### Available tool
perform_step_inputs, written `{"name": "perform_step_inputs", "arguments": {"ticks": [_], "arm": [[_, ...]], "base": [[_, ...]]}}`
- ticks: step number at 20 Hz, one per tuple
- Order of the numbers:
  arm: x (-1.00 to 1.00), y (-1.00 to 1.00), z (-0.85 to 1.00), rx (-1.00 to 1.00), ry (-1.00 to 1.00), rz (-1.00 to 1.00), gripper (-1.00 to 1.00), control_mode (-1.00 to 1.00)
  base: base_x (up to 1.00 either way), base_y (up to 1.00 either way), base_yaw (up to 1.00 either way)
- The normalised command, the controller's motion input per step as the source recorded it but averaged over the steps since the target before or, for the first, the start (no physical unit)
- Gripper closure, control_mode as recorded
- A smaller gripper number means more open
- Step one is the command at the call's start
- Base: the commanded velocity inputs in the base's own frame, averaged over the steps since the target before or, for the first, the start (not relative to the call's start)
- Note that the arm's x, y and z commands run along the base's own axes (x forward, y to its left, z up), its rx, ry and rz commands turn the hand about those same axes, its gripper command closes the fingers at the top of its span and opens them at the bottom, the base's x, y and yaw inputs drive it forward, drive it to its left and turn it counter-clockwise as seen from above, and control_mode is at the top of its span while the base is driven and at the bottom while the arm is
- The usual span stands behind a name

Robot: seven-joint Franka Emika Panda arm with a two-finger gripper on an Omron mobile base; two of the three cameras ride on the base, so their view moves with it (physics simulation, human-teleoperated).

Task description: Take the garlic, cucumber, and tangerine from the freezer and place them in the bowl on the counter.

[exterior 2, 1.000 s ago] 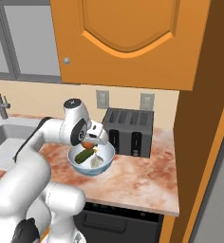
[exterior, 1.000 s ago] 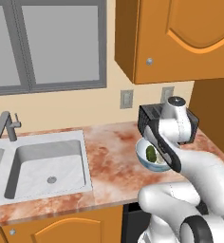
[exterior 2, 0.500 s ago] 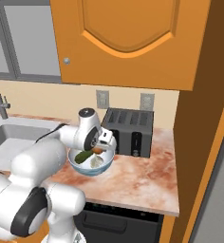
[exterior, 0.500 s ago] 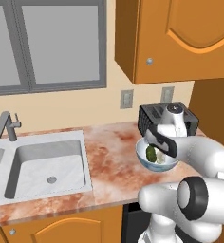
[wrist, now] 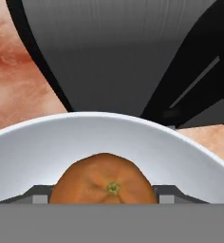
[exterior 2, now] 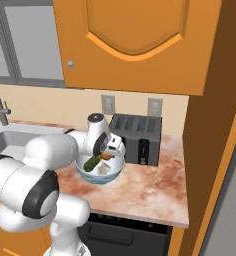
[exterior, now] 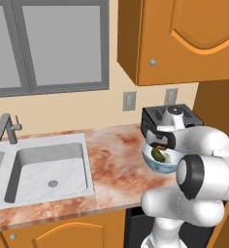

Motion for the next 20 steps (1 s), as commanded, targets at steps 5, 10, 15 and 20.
{"name": "perform_step_inputs", "arguments": {"ticks": [5,10,15,20], "arm": [[0.0,0.0,0.0,0.0,0.01,0.0,-1.0,-1.0],[-0.05,0.0,0.04,0.0,-0.01,0.0,-1.0,-1.0],[-0.17,0.0,0.3,0.0,-0.03,0.0,-1.0,-1.0],[-0.24,0.03,0.56,0.0,0.0,0.0,-1.0,-1.0]], "base": [[0.0,0.0,0.0],[0.0,0.0,0.0],[0.0,0.0,0.0],[0.0,0.0,0.0]]}}
